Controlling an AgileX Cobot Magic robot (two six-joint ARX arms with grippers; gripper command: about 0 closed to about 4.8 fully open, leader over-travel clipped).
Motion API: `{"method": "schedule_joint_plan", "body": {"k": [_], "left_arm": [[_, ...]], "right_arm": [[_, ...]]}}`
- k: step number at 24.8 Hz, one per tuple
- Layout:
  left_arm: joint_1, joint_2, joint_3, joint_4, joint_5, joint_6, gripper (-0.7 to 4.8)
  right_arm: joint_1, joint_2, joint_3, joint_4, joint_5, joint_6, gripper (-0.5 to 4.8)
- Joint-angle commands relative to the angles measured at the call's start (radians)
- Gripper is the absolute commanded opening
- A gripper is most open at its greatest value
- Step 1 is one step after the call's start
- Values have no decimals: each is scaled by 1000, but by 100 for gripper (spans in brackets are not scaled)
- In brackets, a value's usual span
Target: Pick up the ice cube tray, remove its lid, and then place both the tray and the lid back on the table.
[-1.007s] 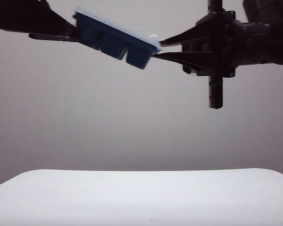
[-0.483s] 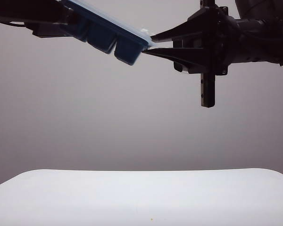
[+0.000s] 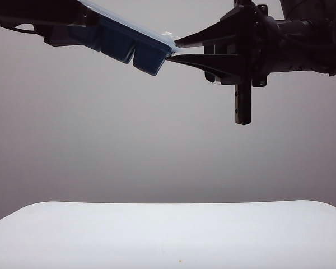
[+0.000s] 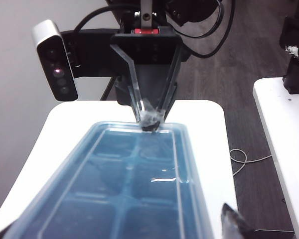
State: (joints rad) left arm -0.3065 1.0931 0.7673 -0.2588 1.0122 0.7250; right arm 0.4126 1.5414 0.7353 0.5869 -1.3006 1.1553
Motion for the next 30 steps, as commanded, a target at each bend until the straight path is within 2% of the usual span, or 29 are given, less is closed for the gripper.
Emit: {"method": "schedule_joint_plan", "body": {"k": [1,3,11,15,22,24,26,27,28,30], "left_arm": [[0,3,0,3,5,-3,424],[0,3,0,2,6,-3,371],[-26,9,1,6,-1,-3,359],[-57,22,1,11,-9,0,235],[-87,34,1,19,-29,0,234],[-87,34,1,23,-29,0,234],[-86,34,1,29,-29,0,234],[-86,34,1,30,-30,0,233],[-86,34,1,37,-34,0,233],[-85,34,1,38,-85,0,233]], "right_arm": [[2,-5,5,24,0,2,-9],[2,-5,5,24,1,2,-9],[2,-5,8,25,1,5,-9],[3,-5,32,24,0,9,-9],[5,-5,58,19,-3,-1,-7],[5,-5,58,20,-1,-13,62],[2,-5,58,20,-1,-50,199],[-4,-5,58,20,0,-68,241],[-32,-5,59,20,4,-80,258],[-81,-5,59,20,18,-110,262]]}}
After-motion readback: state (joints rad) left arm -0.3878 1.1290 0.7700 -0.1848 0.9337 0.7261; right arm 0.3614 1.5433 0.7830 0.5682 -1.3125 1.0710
